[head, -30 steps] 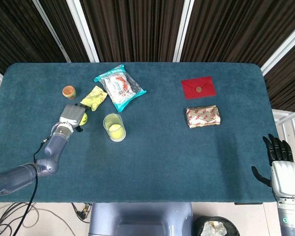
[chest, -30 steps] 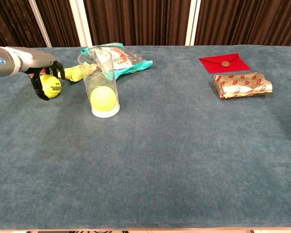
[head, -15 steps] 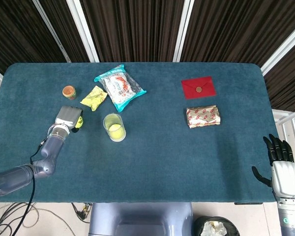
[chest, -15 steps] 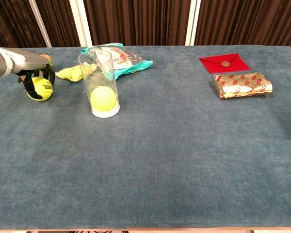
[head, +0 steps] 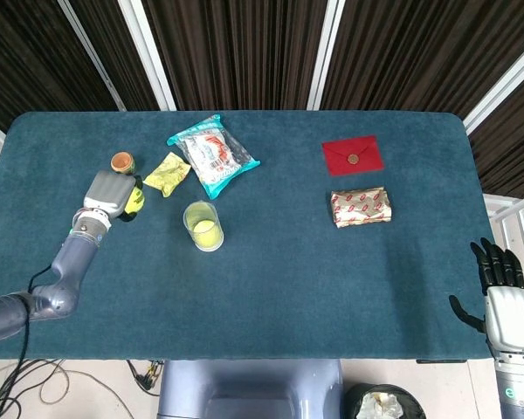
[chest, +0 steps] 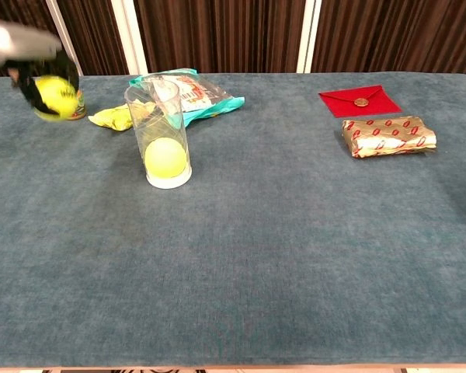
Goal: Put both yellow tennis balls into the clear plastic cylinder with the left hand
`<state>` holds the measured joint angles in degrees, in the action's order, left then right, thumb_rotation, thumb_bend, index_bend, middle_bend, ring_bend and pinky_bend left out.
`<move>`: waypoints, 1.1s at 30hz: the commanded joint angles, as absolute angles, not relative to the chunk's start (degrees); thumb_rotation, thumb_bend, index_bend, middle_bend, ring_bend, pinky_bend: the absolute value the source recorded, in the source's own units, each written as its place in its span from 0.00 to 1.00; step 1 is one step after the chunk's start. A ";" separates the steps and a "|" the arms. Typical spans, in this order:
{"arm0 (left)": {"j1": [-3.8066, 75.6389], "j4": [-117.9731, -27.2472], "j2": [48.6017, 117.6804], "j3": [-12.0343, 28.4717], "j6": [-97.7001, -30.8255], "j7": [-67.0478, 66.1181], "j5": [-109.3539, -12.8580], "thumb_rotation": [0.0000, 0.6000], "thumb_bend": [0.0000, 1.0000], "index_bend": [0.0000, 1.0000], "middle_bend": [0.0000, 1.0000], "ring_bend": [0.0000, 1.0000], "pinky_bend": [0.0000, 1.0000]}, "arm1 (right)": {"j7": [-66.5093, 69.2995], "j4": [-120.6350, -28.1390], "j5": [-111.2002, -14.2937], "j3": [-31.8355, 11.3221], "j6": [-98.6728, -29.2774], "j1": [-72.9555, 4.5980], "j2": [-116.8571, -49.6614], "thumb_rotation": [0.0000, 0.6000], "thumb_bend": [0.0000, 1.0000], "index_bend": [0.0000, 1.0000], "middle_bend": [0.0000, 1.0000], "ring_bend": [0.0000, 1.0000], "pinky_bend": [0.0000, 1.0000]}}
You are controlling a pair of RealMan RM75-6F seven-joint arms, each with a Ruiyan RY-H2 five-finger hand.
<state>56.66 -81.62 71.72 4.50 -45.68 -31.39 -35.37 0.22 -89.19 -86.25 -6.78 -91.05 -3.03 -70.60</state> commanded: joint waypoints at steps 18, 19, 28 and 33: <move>59.10 -108.83 57.44 12.52 -50.26 -27.70 -42.68 1.00 0.34 0.42 0.49 0.38 0.58 | 0.22 -89.24 -86.49 -6.77 -91.24 -2.98 -70.62 1.00 0.34 0.00 0.02 0.02 0.00; 59.39 -108.74 58.03 12.24 -50.34 -28.19 -42.44 1.00 0.34 0.42 0.49 0.38 0.58 | 0.22 -89.19 -86.46 -6.74 -91.19 -2.97 -70.66 1.00 0.34 0.00 0.02 0.02 0.00; 61.80 -106.55 63.25 9.72 -50.64 -31.76 -39.91 1.00 0.34 0.41 0.48 0.38 0.58 | 1.27 -89.04 -86.12 -7.10 -91.61 -2.75 -70.40 1.00 0.34 0.00 0.02 0.02 0.00; 62.84 -105.73 64.66 8.97 -50.95 -33.13 -38.10 1.00 0.30 0.37 0.44 0.35 0.58 | 1.65 -89.02 -86.13 -7.28 -91.90 -2.68 -70.29 1.00 0.34 0.00 0.02 0.02 0.00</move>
<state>62.57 -105.97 64.38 9.18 -50.79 -32.77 -38.39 1.60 -89.00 -86.14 -7.24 -91.86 -2.67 -70.33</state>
